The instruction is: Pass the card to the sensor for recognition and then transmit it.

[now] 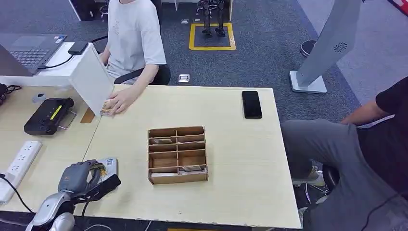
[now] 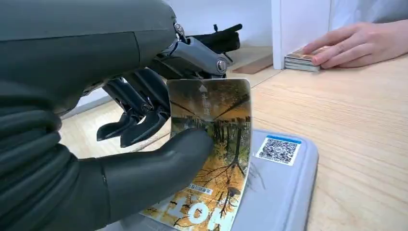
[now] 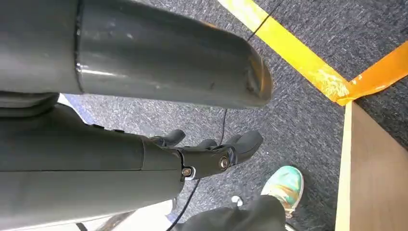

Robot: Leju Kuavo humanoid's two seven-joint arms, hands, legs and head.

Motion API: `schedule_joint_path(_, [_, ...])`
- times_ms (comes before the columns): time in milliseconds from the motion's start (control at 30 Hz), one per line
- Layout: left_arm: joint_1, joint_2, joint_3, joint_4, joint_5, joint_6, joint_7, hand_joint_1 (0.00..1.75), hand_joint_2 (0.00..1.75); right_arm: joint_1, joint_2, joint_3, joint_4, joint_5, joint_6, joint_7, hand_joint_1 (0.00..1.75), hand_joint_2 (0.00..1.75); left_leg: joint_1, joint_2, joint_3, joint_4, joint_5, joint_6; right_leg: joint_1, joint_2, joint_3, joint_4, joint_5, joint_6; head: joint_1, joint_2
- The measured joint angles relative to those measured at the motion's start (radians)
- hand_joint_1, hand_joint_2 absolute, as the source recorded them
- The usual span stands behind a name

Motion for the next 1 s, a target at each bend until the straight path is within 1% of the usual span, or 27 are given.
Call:
schedule_joint_path(167, [-0.001, -0.002, 0.008, 0.011, 0.000, 0.008, -0.003, 1.75, 1.75, -0.001, 0.000, 0.000, 0.000, -0.003, -0.001, 0.000, 0.00, 0.00, 0.000, 0.000, 0.001, -0.001, 0.001, -0.002, 0.000, 0.000, 0.001, 0.000, 0.001, -0.002, 0.000, 0.000])
schedule_joint_path(367, [0.001, -0.016, 0.029, 0.014, 0.087, 0.009, -0.064, 1.75, 1.75, 0.000, 0.000, 0.003, 0.000, -0.005, -0.003, -0.002, 0.00, 0.00, 0.000, -0.001, 0.001, -0.001, 0.003, -0.003, 0.000, -0.001, 0.000, 0.001, 0.001, -0.002, 0.000, 0.000])
schedule_joint_path(867, [0.005, -0.034, 0.048, 0.014, 0.106, 0.007, -0.071, 1.75, 1.75, 0.000, 0.000, 0.009, 0.000, -0.005, -0.004, -0.003, 0.00, 0.00, 0.000, -0.001, 0.001, -0.001, 0.003, -0.002, 0.000, -0.001, 0.001, 0.001, 0.002, -0.002, 0.000, 0.000])
schedule_joint_path(933, [0.010, -0.039, 0.056, 0.011, 0.232, -0.032, -0.128, 1.75, 1.75, 0.000, 0.000, 0.009, 0.000, -0.005, -0.006, -0.004, 0.00, 0.00, 0.000, -0.001, 0.001, -0.001, 0.003, -0.002, 0.000, -0.001, 0.000, 0.001, 0.002, -0.003, 0.000, 0.000])
schedule_joint_path(967, [0.016, -0.049, 0.068, 0.002, 0.331, -0.068, -0.162, 1.75, 1.75, 0.000, 0.000, 0.009, 0.000, -0.005, -0.008, -0.005, 0.00, 0.00, 0.000, -0.001, 0.002, -0.001, 0.003, -0.002, 0.000, -0.001, 0.000, 0.001, 0.002, -0.003, 0.000, 0.000])
schedule_joint_path(1000, [0.024, -0.062, 0.082, -0.017, 0.458, -0.113, -0.197, 1.75, 1.75, 0.001, 0.000, 0.009, 0.000, -0.005, -0.012, -0.009, 0.00, 0.00, 0.000, -0.001, 0.001, -0.001, 0.003, -0.002, 0.000, -0.001, -0.001, 0.001, 0.002, -0.003, 0.000, 0.000])
